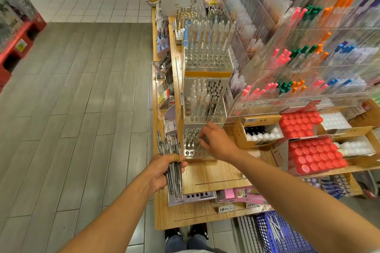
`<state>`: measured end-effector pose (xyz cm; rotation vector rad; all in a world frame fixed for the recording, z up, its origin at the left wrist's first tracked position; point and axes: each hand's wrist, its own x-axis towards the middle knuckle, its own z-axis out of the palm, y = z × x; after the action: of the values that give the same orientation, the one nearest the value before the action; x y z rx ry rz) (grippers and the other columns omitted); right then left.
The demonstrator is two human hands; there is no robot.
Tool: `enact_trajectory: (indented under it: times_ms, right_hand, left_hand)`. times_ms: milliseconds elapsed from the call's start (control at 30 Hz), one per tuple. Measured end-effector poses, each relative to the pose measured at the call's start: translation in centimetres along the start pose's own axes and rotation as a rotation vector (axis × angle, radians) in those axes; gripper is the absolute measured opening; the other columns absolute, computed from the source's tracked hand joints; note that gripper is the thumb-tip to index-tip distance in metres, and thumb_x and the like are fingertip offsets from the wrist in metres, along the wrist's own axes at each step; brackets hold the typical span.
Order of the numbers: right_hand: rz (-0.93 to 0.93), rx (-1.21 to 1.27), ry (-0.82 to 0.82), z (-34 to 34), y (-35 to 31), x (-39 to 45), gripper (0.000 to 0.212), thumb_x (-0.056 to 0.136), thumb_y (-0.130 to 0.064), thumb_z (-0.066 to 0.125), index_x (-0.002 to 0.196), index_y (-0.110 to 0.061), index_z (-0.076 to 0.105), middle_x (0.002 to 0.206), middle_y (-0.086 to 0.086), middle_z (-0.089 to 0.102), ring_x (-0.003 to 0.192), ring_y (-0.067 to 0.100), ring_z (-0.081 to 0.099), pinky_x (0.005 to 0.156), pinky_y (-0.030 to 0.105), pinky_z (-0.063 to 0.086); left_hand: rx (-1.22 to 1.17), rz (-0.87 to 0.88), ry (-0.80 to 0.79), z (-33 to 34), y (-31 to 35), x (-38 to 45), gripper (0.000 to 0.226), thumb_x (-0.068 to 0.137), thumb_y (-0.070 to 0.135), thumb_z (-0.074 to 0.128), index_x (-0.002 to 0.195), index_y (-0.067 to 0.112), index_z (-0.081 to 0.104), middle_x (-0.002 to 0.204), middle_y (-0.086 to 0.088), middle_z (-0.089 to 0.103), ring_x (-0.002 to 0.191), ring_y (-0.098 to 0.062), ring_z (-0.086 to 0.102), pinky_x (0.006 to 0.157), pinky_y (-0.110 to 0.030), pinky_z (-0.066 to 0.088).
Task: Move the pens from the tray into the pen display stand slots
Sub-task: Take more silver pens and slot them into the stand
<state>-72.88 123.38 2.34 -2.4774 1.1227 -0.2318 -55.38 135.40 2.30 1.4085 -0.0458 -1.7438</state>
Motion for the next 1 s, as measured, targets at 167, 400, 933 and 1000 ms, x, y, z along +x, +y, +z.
enact_trajectory:
  times_ms: [167, 400, 933, 1000]
  right_hand:
    - [-0.008, -0.082, 0.029, 0.6, -0.1, -0.2, 0.020, 0.092, -0.026, 0.062, 0.104, -0.010, 0.068, 0.101, 0.004, 0.055, 0.093, 0.020, 0.053, 0.078, 0.030, 0.045]
    - [0.024, -0.176, 0.032, 0.8, -1.2, -0.1, 0.024, 0.094, -0.029, 0.057, 0.109, -0.015, 0.068, 0.104, 0.002, 0.058, 0.101, 0.021, 0.052, 0.083, 0.035, 0.048]
    - [0.540, 0.985, -0.280, 0.3, -4.6, -1.8, 0.009, 0.094, -0.013, 0.062, 0.086, -0.009, 0.059, 0.082, 0.007, 0.061, 0.068, 0.017, 0.066, 0.078, 0.039, 0.060]
    - [0.566, 0.963, -0.287, 0.0, -4.5, -1.9, 0.010, 0.095, -0.012, 0.058, 0.086, -0.009, 0.057, 0.079, 0.007, 0.060, 0.068, 0.019, 0.065, 0.082, 0.044, 0.059]
  left_hand:
    - [-0.006, 0.005, -0.011, -0.1, -0.1, 0.0, 0.028, 0.076, -0.004, 0.072, 0.103, -0.014, 0.066, 0.082, -0.021, 0.071, 0.066, -0.023, 0.071, 0.063, -0.030, 0.061]
    - [-0.002, 0.007, -0.022, 0.0, -0.4, -0.1, 0.040, 0.061, 0.001, 0.078, 0.098, -0.013, 0.069, 0.085, -0.023, 0.072, 0.068, -0.024, 0.073, 0.059, -0.030, 0.061]
    - [0.004, -0.015, -0.103, 0.8, -1.5, -0.6, 0.047, 0.069, -0.003, 0.074, 0.113, -0.015, 0.062, 0.089, -0.027, 0.070, 0.070, -0.028, 0.071, 0.055, -0.033, 0.060]
    - [-0.011, -0.003, -0.093, 0.9, -1.7, -0.5, 0.043, 0.073, -0.003, 0.073, 0.113, -0.013, 0.063, 0.095, -0.030, 0.070, 0.072, -0.029, 0.072, 0.059, -0.036, 0.061]
